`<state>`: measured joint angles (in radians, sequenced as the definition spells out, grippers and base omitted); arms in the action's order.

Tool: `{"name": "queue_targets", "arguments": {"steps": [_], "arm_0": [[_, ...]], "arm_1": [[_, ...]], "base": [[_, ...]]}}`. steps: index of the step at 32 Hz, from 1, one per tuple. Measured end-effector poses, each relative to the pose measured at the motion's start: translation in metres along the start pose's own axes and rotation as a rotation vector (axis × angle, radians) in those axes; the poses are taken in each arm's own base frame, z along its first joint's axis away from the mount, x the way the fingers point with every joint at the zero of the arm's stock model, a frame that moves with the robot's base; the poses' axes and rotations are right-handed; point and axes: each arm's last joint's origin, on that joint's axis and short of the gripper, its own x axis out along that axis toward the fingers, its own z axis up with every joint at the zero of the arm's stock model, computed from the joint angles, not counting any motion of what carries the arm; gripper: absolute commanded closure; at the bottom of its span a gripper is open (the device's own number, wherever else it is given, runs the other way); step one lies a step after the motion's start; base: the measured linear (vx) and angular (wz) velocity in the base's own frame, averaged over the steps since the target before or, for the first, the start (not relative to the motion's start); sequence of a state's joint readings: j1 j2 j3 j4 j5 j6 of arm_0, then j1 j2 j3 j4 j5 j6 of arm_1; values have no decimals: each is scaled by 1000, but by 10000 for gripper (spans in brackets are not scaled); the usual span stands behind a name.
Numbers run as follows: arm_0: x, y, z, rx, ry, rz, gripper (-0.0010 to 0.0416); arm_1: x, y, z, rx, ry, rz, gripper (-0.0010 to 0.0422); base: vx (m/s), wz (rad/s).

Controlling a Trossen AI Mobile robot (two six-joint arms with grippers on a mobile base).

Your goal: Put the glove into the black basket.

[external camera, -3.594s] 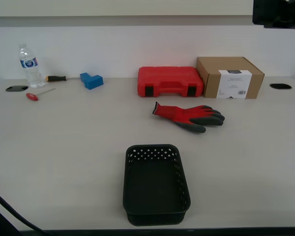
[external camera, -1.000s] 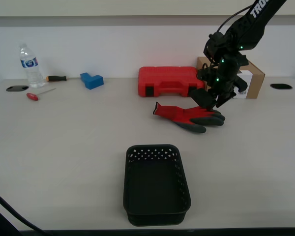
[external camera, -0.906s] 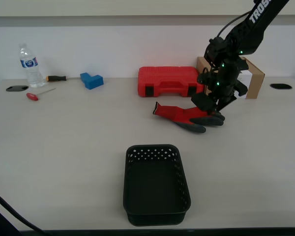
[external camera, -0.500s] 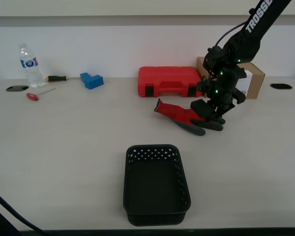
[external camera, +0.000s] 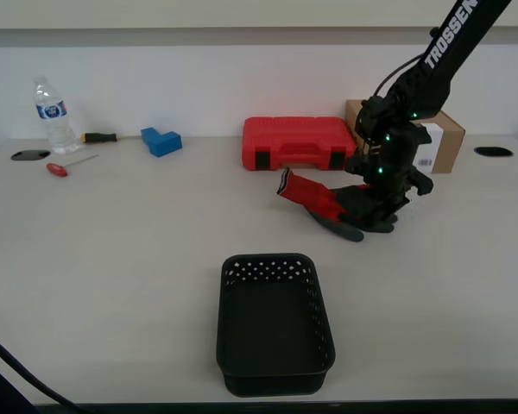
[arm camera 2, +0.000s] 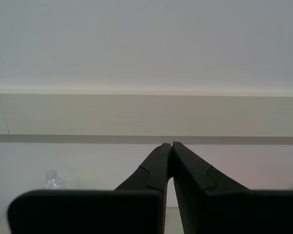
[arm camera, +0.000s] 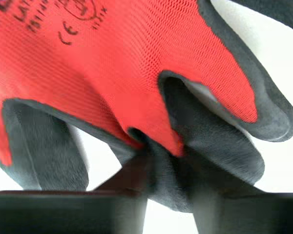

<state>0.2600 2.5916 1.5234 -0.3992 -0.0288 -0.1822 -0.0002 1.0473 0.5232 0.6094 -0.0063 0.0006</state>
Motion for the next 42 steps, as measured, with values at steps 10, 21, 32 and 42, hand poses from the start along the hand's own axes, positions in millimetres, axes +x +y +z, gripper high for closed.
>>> {"name": "queue_targets", "arguments": {"steps": [10,21,32,42], "arm_0": [[-10,-1,9,-2,2,8,407],[-107,4,40,-11,-245,127,407],[-184,55,-1,-105,-367,190,407],[-241,142,-83,-188,-474,325,407]], "arm_1": [[0,0,0,0,0,0,412],[0,0,-1,0,6,0,412],[0,0,-1,0,9,5,412],[0,0,-1,0,7,5,412]], "base": [[0,0],[0,0],[0,0],[0,0]]}}
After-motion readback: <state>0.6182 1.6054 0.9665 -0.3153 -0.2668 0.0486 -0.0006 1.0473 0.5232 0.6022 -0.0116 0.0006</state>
